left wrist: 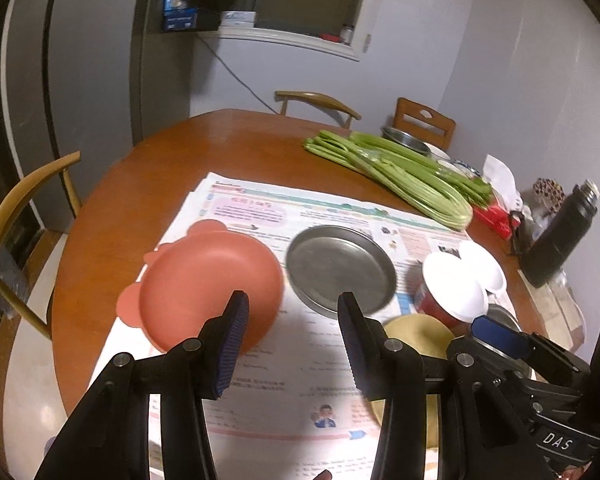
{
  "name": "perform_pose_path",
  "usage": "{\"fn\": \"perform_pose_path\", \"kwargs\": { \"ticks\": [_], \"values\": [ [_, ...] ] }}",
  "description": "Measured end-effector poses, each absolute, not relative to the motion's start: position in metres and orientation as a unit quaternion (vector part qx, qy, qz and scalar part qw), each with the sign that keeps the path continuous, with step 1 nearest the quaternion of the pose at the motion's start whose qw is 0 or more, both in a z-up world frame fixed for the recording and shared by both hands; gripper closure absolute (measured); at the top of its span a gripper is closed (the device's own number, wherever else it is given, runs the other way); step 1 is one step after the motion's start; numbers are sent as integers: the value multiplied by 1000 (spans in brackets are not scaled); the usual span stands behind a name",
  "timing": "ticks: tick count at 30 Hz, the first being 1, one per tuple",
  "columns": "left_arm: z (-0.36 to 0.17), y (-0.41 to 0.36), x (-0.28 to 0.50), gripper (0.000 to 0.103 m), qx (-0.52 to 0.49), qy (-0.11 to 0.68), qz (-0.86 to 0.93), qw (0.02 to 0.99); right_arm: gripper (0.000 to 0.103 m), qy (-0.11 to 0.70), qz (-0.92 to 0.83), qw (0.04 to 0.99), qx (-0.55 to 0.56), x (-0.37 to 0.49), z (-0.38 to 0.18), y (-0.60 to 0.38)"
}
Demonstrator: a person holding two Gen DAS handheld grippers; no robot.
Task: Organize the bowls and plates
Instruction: 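Move the left gripper to the yellow shell plate and grasp its rim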
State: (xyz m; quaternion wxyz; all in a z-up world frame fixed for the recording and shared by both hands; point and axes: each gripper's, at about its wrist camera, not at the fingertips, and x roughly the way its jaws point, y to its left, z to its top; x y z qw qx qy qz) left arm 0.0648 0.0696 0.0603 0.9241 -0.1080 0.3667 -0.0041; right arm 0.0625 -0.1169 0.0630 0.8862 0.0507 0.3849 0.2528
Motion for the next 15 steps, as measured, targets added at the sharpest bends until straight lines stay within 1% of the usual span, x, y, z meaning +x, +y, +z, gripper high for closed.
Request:
{"fn": "perform_pose_path", "kwargs": {
  "ticks": [15],
  "values": [
    [45,20,52,55,-73,387,-48,918,45,386,239,890,50,29,54,-145]
  ]
}}
